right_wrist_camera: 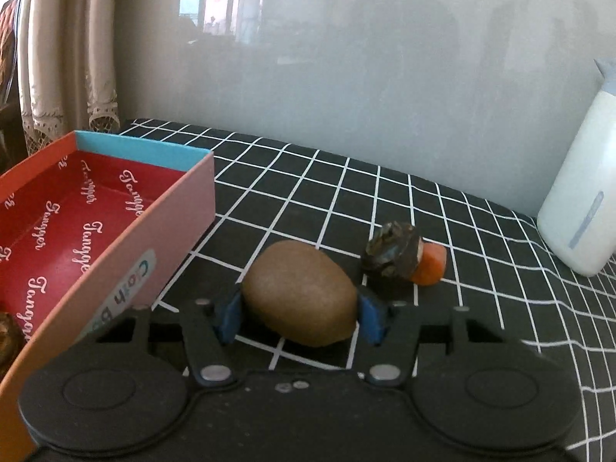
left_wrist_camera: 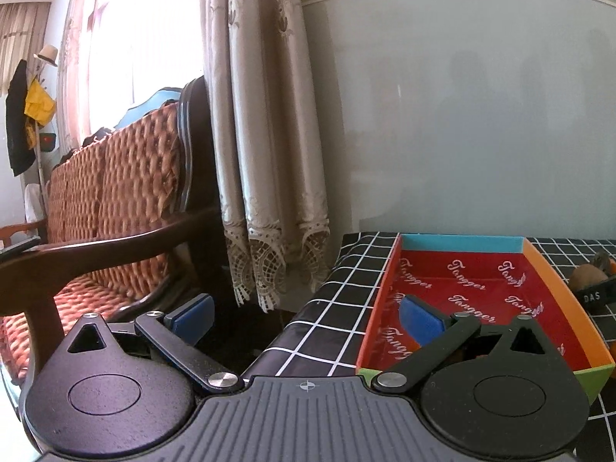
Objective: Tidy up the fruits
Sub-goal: 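Carry the kiwi with the right tool into the red box and release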
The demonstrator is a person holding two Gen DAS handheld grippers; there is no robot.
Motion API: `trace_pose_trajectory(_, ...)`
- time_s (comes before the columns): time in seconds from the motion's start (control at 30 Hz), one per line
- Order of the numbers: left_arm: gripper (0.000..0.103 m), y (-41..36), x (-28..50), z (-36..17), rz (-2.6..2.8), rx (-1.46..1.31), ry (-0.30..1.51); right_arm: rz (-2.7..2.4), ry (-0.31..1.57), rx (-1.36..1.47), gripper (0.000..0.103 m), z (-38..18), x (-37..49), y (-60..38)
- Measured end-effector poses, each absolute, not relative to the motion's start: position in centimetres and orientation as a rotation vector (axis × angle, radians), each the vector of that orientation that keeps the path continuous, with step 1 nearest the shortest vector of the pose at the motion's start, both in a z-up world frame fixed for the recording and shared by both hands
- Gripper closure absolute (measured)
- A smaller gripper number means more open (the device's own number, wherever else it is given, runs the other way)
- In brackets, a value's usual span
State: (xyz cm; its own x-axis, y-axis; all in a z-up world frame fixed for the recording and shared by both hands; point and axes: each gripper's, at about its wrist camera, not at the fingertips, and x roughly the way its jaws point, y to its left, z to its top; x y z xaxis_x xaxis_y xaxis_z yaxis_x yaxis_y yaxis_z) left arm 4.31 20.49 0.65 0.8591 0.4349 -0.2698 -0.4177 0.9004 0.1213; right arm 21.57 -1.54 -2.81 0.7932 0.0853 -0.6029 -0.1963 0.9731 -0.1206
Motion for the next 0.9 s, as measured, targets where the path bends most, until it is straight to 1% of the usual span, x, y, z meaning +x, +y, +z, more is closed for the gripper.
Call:
trace_pose_trajectory(0.17, 0.001, 20.7, 3.7, 0.9, 0.445, 0.04, 0.285, 0.172, 0.544, -0.158, 0.045, -0.3, 18.5, -2.1)
trace_pose_trajectory(0.37, 0.001, 20.3, 3.0, 1.3, 0.45, 0.036, 0.271, 0.319, 0.436, -0.146, 0.045, 2.7, 13.8, 0.5)
trace_pose_trajectory(0.57, 0.001, 21.3, 3.1, 1.1, 0.494, 0.045, 0.283, 0.425, 0.452, -0.164, 0.045, 2.5, 12.5, 3.9)
trace_pose_trajectory(0.9, 0.001, 23.9, 2.7, 0.4, 0.545, 0.007, 0.319, 0.441, 0.518, -0.157, 0.044, 0.9, 14.0, 6.4)
